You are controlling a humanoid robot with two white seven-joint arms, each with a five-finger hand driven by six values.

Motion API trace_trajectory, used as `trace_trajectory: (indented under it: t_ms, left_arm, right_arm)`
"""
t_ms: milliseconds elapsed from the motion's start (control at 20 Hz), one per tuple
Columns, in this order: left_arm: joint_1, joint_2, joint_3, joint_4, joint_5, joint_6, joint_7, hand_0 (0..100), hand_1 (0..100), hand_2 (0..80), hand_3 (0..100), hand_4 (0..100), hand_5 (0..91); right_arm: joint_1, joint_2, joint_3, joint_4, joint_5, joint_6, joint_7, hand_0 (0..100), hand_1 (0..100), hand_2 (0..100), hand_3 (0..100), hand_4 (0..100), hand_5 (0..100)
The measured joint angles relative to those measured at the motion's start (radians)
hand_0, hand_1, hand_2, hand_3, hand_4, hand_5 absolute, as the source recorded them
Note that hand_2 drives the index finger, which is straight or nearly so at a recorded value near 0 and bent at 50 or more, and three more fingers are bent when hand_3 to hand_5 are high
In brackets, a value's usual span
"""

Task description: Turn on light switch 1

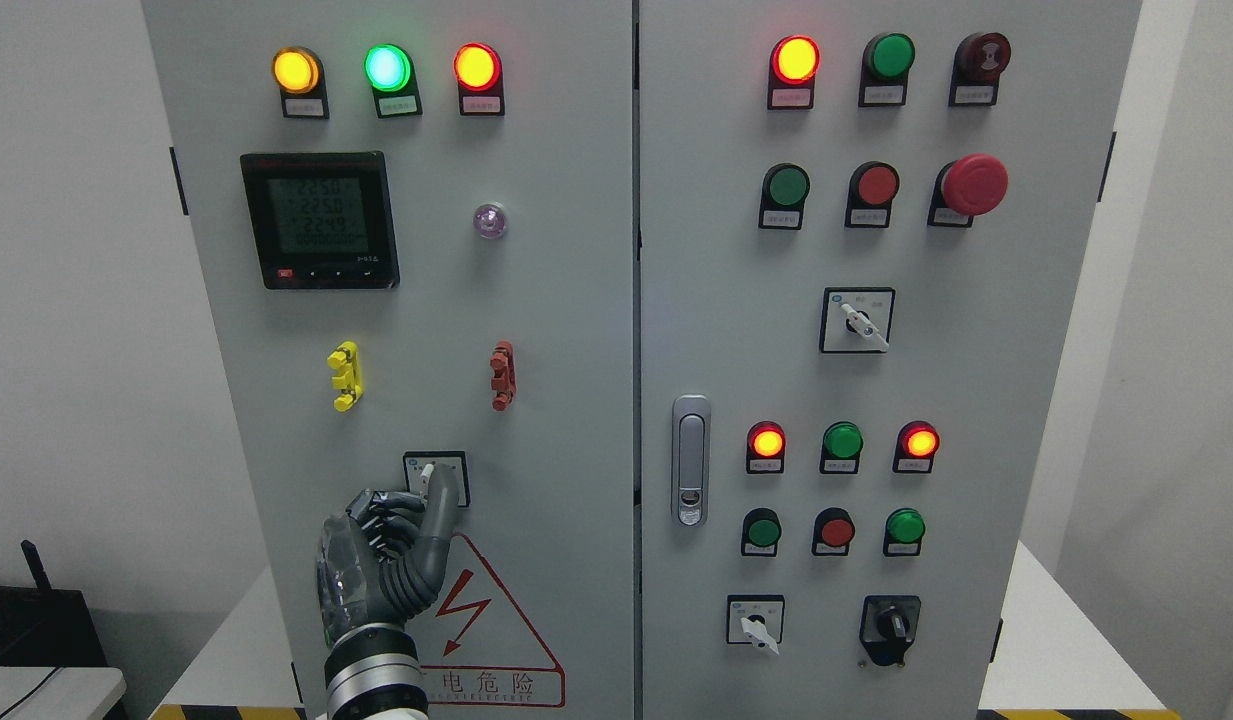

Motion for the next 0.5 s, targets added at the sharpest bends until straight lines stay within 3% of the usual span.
trace_trajectory:
  t_ms: [501]
  left_arm:
    - [-0.005,0.000,0.000,0.002,-0.001,0.003,0.004,17,40,56.8,90,92,86.0]
  right_arm:
    - [0.000,0.000,0.000,0.000,0.000,0.000,0.000,12,39,0,0,0,0]
